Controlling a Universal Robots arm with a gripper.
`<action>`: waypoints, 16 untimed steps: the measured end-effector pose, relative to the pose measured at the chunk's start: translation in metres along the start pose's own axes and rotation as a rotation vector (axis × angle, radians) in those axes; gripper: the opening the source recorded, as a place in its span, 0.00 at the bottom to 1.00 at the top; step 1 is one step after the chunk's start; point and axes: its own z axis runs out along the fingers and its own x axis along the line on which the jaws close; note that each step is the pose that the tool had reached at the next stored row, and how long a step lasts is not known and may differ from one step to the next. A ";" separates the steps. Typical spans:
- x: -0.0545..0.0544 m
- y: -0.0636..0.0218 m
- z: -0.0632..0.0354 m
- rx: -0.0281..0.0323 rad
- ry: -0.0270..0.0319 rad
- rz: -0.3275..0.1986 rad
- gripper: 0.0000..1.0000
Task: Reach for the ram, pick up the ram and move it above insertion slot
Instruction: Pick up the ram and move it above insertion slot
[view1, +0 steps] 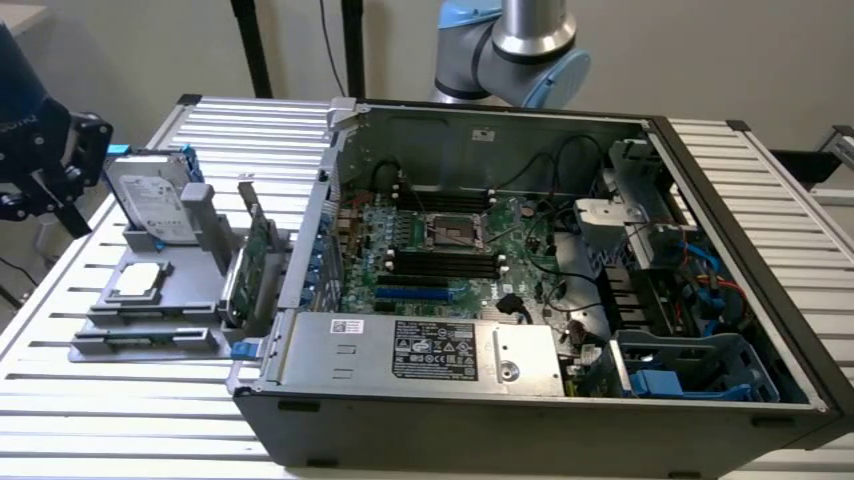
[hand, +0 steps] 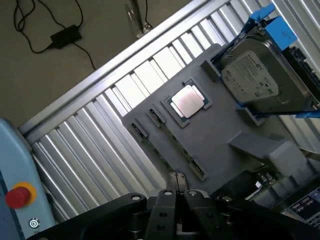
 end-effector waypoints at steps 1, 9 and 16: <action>0.000 0.0000 0.0000 -0.0001 0.0007 -0.018 0.11; 0.000 0.0000 0.0005 0.0016 0.0045 -0.163 0.11; 0.000 -0.0001 0.0024 0.0107 0.0035 -0.291 0.11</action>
